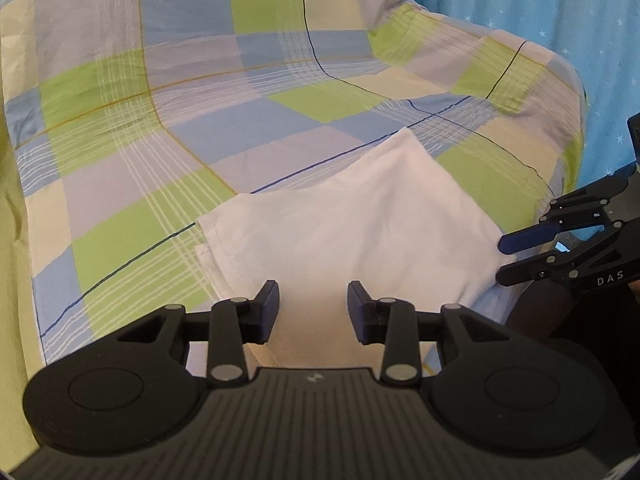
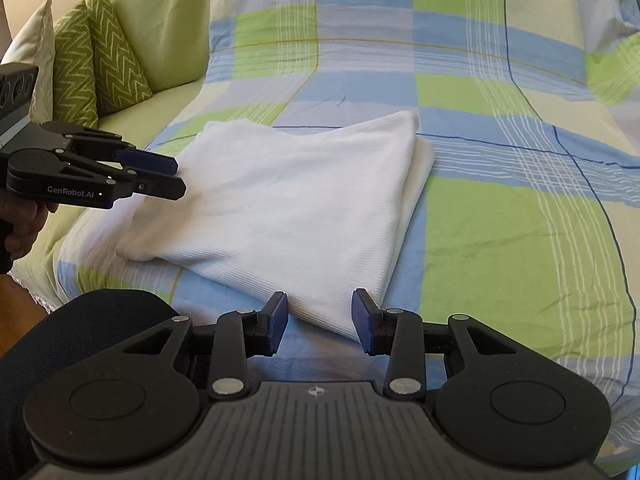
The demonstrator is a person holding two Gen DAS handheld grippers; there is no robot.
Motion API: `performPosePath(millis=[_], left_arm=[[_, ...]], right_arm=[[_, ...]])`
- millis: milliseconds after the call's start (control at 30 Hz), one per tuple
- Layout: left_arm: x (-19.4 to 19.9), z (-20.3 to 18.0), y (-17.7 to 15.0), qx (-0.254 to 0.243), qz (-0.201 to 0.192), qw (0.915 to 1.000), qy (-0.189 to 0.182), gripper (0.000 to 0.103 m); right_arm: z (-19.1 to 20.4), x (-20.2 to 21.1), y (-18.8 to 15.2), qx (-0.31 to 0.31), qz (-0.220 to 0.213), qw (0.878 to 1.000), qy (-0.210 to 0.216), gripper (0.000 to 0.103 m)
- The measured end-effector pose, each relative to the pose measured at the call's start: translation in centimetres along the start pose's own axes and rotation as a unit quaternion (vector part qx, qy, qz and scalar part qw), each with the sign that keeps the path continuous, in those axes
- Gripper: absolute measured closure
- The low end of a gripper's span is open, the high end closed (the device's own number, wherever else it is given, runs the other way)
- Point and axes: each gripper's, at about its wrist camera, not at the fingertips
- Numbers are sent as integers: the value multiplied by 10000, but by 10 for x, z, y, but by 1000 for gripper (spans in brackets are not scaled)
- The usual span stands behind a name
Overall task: Fold clothes
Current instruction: 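Open both tools and move them to the tank top's two ends, then grasp the tank top end with the right tool while the left tool grasps the other end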
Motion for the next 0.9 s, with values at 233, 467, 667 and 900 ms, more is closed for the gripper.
performPosePath(millis=[233,467,667,900], left_arm=[[9,-6,-6,-250,-26,9997,-16,70],[56,-42,-40,-2355,-398,9706,-299,67],[46,-70,-64,-3318,-285,9415,-512,67],[34,-69,-73,-3617,-121,9317,-318,82]], right_arm=[[7,5,-2,412,53,9990,-154,64],[39,20,-11,2570,67,9662,-176,64],[64,0,-30,4173,242,9085,-38,64],[54,-6,-32,4494,318,8926,-184,99]])
Point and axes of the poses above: each gripper's, at about its wrist camera, not at the fingertips, and x roughly against the way its jaws point, z to its left, y to its top, and after that the axes turned 15 degrees about -z, right-handed
